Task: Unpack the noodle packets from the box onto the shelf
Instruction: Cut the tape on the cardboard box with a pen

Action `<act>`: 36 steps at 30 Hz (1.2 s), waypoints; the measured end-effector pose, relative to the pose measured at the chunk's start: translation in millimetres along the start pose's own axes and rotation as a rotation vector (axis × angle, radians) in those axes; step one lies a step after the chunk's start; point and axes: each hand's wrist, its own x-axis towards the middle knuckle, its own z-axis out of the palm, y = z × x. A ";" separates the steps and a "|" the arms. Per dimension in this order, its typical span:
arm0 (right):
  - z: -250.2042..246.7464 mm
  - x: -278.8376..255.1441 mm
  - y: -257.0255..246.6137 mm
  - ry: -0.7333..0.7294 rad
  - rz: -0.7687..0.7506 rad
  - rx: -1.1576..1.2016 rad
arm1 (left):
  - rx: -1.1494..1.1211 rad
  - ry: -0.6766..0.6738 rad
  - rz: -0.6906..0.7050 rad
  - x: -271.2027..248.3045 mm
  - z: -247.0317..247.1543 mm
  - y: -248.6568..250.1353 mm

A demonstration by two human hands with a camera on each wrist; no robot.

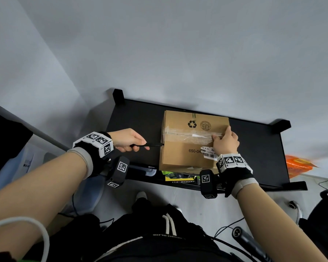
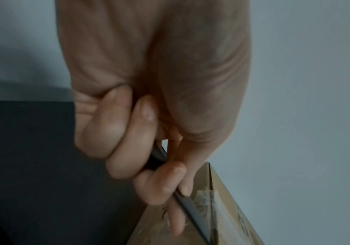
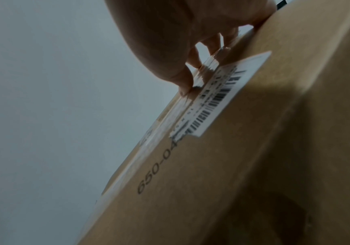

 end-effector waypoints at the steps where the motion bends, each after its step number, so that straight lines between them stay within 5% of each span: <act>1: -0.5 -0.3 -0.2 -0.002 0.000 0.000 | -0.008 0.000 -0.004 -1.3 -0.9 0.0; 5: -2.7 -0.2 1.3 -0.003 -0.012 0.019 | -0.104 0.039 0.011 -7.1 -11.6 2.5; 12: -12.9 -2.1 -3.1 0.092 -0.050 0.084 | -0.265 0.370 0.171 -1.3 -25.5 22.0; 17: -21.6 -6.5 -19.1 0.249 -0.309 0.279 | -0.389 0.310 0.270 3.6 -5.6 54.4; 25: -23.7 -26.2 -49.7 -0.173 -0.527 0.406 | -0.489 0.158 0.348 17.1 31.3 101.5; 31: -23.6 -38.1 -51.2 -0.508 -0.443 0.432 | -0.628 0.148 0.317 27.1 60.4 119.7; 36: -32.5 -40.0 -45.1 -0.545 -0.354 0.431 | -0.650 0.094 0.353 31.0 80.9 131.0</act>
